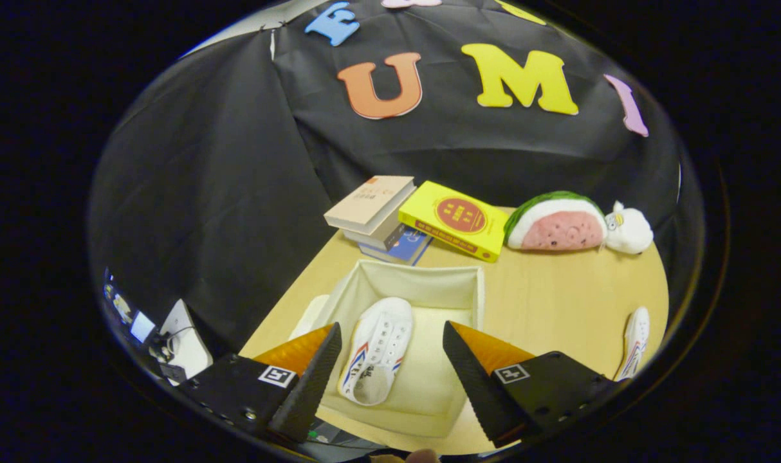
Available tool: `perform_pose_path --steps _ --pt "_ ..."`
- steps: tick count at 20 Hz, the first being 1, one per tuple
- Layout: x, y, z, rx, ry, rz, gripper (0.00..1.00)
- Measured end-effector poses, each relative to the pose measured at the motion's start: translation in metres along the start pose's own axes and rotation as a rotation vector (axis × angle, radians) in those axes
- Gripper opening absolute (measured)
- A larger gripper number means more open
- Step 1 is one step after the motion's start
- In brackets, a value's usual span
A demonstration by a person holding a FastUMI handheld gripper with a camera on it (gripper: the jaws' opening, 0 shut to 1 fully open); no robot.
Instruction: Open the storage box then place both shoes into the box .Put the left shoe in first, then the right shoe, with the right side of both shoes facing outward in a uniform manner.
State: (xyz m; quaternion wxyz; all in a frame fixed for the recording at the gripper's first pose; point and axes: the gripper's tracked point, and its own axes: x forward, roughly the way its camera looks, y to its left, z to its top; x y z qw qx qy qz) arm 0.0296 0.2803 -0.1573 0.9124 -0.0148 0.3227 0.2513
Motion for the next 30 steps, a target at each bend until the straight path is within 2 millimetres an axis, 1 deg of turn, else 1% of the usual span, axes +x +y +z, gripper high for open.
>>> perform_pose_path --steps 2,4,6,9,11,13,15,17,19,21,22,24,25,27,30 --pt "-0.024 -0.022 0.007 -0.016 -0.052 -0.014 0.96" --pt "-0.048 -0.050 0.011 -0.013 -0.100 -0.024 0.96" --pt "-0.074 -0.086 0.009 -0.002 -0.144 -0.043 0.96" --pt "-0.109 -0.150 0.000 0.027 -0.181 -0.089 0.96" --pt "-0.125 -0.197 -0.011 0.054 -0.189 -0.135 0.96" --pt "-0.142 -0.249 -0.026 0.084 -0.189 -0.200 0.96" --pt "-0.158 -0.297 -0.046 0.122 -0.178 -0.252 0.96" --pt "-0.170 -0.340 -0.067 0.157 -0.165 -0.297 0.96" --pt "-0.180 -0.387 -0.093 0.163 -0.143 -0.348 0.96" --pt "-0.182 -0.425 -0.123 0.147 -0.103 -0.388 0.96" --pt "-0.180 -0.439 -0.137 0.145 -0.076 -0.390 0.96" --pt "-0.170 -0.465 -0.166 0.152 -0.013 -0.394 0.96" --pt "-0.161 -0.480 -0.179 0.157 0.020 -0.398 0.96" --pt "-0.139 -0.495 -0.198 0.169 0.073 -0.394 0.96" --pt "-0.107 -0.507 -0.217 0.200 0.133 -0.364 0.96"
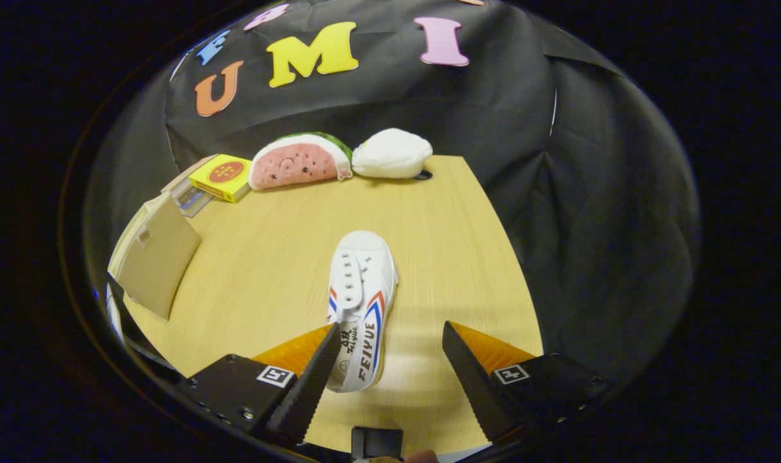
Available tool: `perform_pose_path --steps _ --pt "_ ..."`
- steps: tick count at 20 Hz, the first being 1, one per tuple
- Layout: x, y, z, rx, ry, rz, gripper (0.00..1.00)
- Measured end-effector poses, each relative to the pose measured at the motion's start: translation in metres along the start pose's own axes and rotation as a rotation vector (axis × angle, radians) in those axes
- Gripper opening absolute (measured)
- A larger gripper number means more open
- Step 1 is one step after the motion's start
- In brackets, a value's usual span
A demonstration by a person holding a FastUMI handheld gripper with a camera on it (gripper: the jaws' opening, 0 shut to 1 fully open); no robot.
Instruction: Open the storage box then place both shoes into the box .Put the left shoe in first, then the right shoe, with the right side of both shoes facing outward in a uniform manner.
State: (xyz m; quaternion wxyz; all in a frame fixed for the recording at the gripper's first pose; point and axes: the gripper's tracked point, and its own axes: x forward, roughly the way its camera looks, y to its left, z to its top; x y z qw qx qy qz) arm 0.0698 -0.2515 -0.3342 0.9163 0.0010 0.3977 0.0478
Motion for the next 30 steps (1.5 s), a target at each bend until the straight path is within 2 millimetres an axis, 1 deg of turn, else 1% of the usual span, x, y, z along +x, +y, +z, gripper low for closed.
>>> perform_pose_path --steps 4,6,8,10,12,13,15,16,17,18,19,20,21,22,23,24,25,27,30 --pt "0.037 0.000 -0.005 0.045 0.074 0.040 0.96" --pt "0.048 0.003 -0.001 0.029 0.087 0.050 0.96" --pt "0.057 0.005 -0.003 0.026 0.116 0.069 0.92" --pt "0.061 0.011 -0.003 0.049 0.152 0.105 0.78" --pt "0.062 0.021 -0.003 0.107 0.189 0.163 0.62" --pt "0.058 0.019 -0.001 0.138 0.200 0.168 0.55" --pt "0.068 0.018 -0.009 0.167 0.214 0.173 0.40" --pt "0.060 0.014 -0.001 0.185 0.220 0.172 0.32" --pt "0.062 0.014 -0.003 0.190 0.233 0.172 0.21" --pt "0.067 0.014 -0.004 0.207 0.224 0.172 0.21" --pt "0.066 0.016 -0.004 0.224 0.237 0.173 0.15" --pt "0.059 0.017 -0.002 0.235 0.238 0.180 0.10" --pt "0.058 0.018 -0.001 0.254 0.224 0.171 0.09" --pt "0.052 0.020 0.001 0.266 0.220 0.173 0.09" --pt "0.052 0.024 -0.003 0.262 0.222 0.168 0.04" --pt "0.051 0.023 0.000 0.258 0.219 0.168 0.00" --pt "0.049 0.026 0.000 0.258 0.220 0.174 0.00" --pt "0.032 0.048 -0.001 0.263 0.225 0.194 0.00" --pt "0.015 0.074 0.011 0.276 0.212 0.208 0.00"
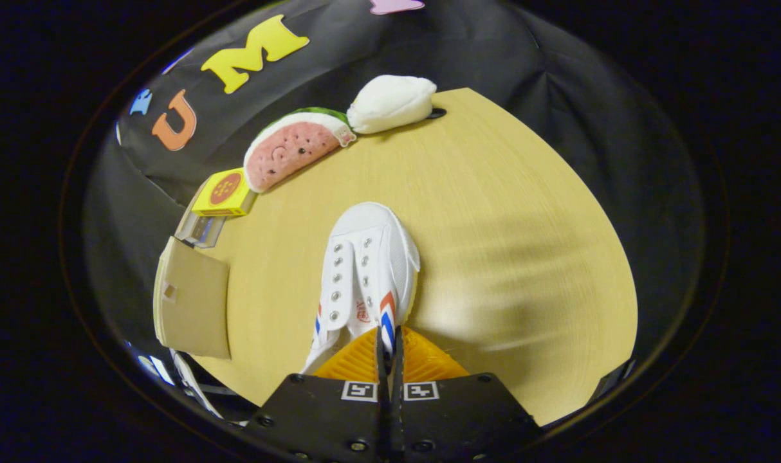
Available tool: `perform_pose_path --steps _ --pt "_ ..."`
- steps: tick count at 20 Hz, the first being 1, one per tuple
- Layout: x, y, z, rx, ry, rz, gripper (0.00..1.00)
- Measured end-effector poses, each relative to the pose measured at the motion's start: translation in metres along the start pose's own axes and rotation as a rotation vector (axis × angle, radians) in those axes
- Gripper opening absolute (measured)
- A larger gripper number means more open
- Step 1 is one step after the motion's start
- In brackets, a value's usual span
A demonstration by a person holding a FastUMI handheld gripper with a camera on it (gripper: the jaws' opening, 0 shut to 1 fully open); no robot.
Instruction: Open the storage box then place both shoes into the box .Put the left shoe in first, then the right shoe, with the right side of both shoes facing outward in a uniform manner.
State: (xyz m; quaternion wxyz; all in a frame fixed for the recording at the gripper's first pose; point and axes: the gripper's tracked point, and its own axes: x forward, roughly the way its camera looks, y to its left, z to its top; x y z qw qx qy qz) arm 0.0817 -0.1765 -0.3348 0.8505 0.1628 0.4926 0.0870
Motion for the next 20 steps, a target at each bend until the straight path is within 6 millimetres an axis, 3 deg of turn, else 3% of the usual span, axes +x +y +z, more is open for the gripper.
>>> perform_pose_path --steps 2,8,13,17,20 --pt "-0.011 0.030 0.003 0.012 -0.015 0.022 0.00" --pt "-0.055 0.145 0.006 -0.025 -0.091 0.050 0.00" --pt "-0.082 0.266 -0.008 -0.068 -0.163 0.071 0.00" --pt "-0.078 0.358 -0.031 -0.099 -0.187 0.110 0.00" --pt "-0.065 0.403 -0.050 -0.119 -0.179 0.109 0.00"
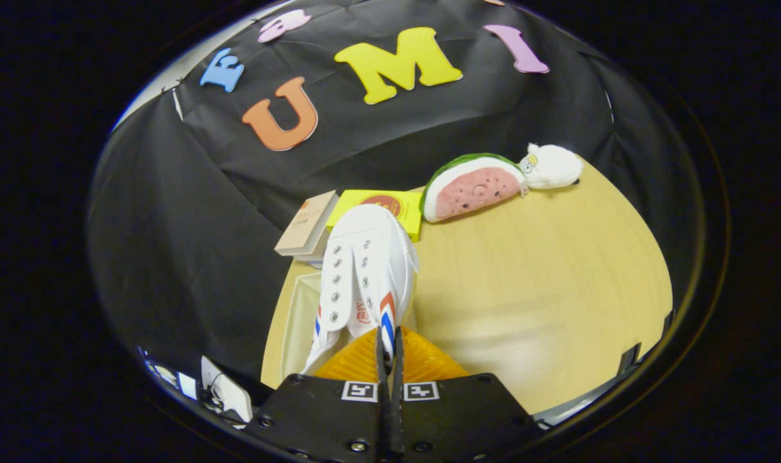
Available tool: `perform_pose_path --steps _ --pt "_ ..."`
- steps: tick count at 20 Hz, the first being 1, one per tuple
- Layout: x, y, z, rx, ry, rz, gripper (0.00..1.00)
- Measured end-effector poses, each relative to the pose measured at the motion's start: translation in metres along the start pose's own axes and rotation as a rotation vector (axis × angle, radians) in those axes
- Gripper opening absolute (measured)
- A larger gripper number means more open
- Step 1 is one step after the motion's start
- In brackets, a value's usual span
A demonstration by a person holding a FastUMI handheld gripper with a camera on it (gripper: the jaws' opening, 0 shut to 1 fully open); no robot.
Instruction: Open the storage box then place both shoes into the box .Put the left shoe in first, then the right shoe, with the right side of both shoes facing outward in a uniform manner.
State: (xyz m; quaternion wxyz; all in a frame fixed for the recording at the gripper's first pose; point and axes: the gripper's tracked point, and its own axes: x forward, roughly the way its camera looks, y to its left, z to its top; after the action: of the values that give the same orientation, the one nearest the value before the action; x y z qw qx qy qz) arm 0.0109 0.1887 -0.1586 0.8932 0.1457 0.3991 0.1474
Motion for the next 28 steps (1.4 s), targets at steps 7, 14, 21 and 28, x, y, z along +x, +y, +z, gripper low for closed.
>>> perform_pose_path --steps 7,14,21,28 --pt "0.040 0.055 -0.023 -0.055 0.012 -0.027 0.00" --pt "0.070 0.058 -0.035 -0.072 0.015 -0.097 0.00" --pt "0.084 0.069 -0.044 -0.142 0.011 -0.113 0.00" --pt "0.100 0.077 -0.049 -0.135 0.025 -0.100 0.20"
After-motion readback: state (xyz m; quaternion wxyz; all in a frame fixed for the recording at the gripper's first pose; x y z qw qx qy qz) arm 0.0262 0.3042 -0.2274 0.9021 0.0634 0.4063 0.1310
